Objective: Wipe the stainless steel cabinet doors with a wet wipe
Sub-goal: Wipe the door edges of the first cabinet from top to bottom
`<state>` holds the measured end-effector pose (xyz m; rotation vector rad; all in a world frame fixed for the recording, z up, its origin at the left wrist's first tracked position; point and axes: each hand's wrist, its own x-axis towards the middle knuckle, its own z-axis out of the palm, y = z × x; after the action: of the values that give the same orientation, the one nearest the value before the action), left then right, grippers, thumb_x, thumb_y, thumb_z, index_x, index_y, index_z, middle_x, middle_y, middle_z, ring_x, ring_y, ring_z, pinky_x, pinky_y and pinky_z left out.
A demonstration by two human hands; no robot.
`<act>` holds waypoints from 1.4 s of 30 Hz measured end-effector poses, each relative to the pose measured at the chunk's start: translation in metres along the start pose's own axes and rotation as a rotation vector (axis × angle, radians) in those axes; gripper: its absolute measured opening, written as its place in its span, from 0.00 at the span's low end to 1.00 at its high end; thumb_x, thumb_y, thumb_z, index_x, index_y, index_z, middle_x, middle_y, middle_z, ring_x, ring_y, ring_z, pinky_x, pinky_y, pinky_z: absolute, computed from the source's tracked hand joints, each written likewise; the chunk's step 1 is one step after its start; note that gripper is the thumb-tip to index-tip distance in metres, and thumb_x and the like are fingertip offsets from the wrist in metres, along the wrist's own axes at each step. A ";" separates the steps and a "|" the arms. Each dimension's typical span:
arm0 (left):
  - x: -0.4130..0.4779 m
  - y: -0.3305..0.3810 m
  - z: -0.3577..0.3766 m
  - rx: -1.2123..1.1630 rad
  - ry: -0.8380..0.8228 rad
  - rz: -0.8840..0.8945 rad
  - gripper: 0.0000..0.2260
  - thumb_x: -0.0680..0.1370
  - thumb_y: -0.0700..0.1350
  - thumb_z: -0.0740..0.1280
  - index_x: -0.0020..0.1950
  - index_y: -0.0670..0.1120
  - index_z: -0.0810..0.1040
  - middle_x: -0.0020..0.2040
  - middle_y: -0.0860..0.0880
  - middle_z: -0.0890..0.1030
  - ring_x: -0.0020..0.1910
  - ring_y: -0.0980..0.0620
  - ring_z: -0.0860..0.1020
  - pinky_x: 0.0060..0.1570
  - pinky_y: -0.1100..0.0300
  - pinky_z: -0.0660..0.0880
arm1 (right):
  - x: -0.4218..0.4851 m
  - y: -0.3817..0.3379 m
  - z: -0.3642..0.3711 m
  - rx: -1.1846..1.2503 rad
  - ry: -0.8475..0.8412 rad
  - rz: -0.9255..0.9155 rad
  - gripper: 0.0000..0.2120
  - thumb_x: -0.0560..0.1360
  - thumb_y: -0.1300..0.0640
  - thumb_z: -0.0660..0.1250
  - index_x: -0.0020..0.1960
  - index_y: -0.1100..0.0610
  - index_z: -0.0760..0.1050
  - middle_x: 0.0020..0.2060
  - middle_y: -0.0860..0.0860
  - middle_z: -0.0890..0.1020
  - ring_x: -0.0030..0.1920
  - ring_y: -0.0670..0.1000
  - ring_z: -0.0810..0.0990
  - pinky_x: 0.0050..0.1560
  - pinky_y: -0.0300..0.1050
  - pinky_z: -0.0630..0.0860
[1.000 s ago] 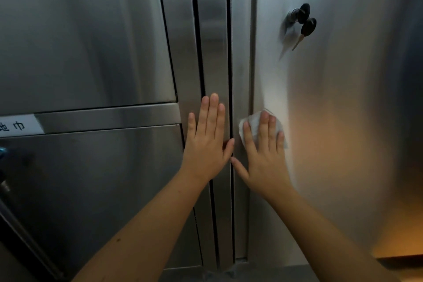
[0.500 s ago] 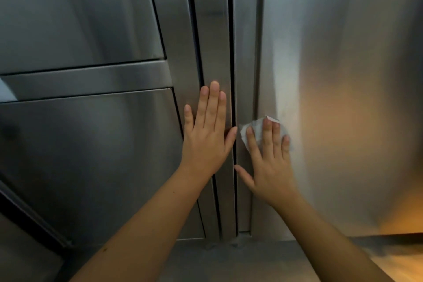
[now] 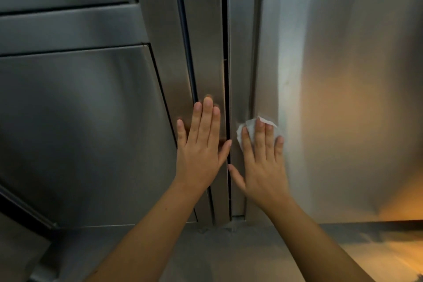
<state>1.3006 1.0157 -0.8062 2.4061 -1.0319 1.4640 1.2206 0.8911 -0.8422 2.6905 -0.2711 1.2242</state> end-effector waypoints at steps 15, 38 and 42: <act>-0.047 0.024 0.046 -0.093 0.150 -0.110 0.34 0.80 0.58 0.54 0.76 0.45 0.38 0.75 0.51 0.35 0.75 0.52 0.42 0.71 0.46 0.40 | -0.038 -0.005 0.054 0.004 0.158 0.042 0.34 0.76 0.41 0.56 0.74 0.61 0.54 0.73 0.58 0.33 0.74 0.58 0.36 0.72 0.58 0.40; -0.109 0.035 0.059 -0.185 -0.090 -0.075 0.38 0.76 0.54 0.56 0.74 0.49 0.31 0.73 0.54 0.29 0.73 0.54 0.35 0.71 0.49 0.38 | -0.080 -0.019 0.082 0.243 0.142 0.184 0.31 0.77 0.42 0.54 0.75 0.56 0.54 0.74 0.55 0.42 0.75 0.58 0.40 0.72 0.59 0.40; -0.109 0.034 0.056 -0.147 -0.119 -0.076 0.38 0.77 0.55 0.56 0.74 0.48 0.31 0.73 0.53 0.27 0.73 0.53 0.34 0.71 0.48 0.39 | -0.096 -0.016 0.094 0.188 0.107 0.140 0.32 0.77 0.41 0.53 0.75 0.56 0.53 0.74 0.56 0.40 0.75 0.58 0.40 0.72 0.60 0.41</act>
<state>1.2889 1.0176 -0.9330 2.4232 -1.0216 1.1902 1.2307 0.8939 -0.9768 2.7902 -0.3508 1.4983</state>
